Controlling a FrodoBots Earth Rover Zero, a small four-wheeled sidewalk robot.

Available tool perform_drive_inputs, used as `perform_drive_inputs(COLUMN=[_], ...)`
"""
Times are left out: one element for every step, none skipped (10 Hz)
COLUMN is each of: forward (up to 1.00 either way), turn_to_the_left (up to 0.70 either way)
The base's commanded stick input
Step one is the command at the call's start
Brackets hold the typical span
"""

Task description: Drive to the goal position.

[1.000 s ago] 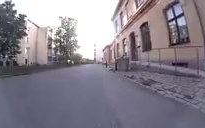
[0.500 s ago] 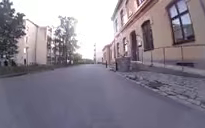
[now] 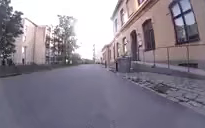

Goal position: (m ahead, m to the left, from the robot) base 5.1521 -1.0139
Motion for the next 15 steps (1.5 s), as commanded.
perform_drive_inputs(forward=[0.7,0.7,0.7,0.7,0.7,0.7,0.7,0.7,0.7,0.7,0.7,0.7,0.7,0.7,0.7], turn_to_the_left=[0.35,0.29,0.18,0.06,0.0,0.0,0.0,0.0,0.0,0.0,0.0,0.0,0.0,0.0,0.0])
